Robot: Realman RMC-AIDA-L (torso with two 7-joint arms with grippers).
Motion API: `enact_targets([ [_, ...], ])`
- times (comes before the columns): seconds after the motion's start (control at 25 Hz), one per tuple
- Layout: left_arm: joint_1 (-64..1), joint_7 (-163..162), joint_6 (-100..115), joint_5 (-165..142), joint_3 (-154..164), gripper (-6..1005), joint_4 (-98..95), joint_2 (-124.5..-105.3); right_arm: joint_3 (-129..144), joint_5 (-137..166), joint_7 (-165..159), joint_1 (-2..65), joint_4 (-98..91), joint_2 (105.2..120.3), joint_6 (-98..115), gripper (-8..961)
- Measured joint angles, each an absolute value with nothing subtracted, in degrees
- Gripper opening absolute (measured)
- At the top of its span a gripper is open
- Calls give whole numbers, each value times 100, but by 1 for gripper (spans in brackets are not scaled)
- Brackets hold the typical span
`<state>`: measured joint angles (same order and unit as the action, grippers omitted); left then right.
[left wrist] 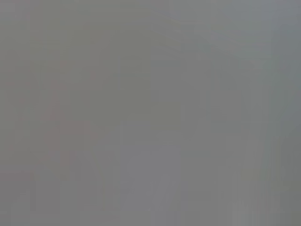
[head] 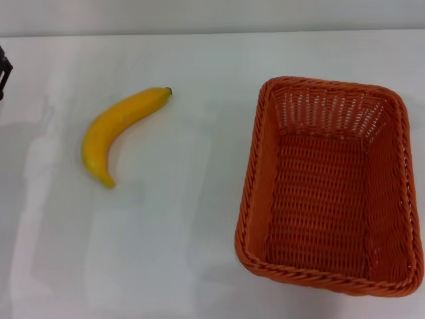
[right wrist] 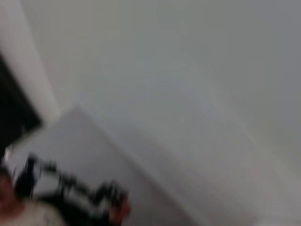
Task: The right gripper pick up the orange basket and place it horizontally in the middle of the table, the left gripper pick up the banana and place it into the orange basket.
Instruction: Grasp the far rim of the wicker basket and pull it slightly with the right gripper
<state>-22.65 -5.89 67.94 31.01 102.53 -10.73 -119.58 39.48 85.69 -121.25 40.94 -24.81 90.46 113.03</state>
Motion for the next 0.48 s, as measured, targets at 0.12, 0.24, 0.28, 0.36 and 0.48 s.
enact_targets([
  [0.12,-2307,-589,6794,3102,10267,893,-1072,-11956,4141,9382,-12376,4555,-2603,8989,11499,707],
  [0.24,-2317,-589,6784,3101,10353,893,-1072,-11954,4334,9703,-12458,4737,-2727,8987,11486,707],
  [0.28,-2320,-589,6771,3101,10371,893,-1073,-11954,4439,9862,-12496,4824,-2813,8993,11461,707],
  [0.36,-2334,-589,6745,3102,10392,893,-1074,-11953,4597,10121,-12557,4962,-2970,9026,11409,707],
  [0.48,-2364,-589,6734,3103,10399,892,-1076,-11955,4784,10496,-12579,5156,-3114,9076,11378,707],
])
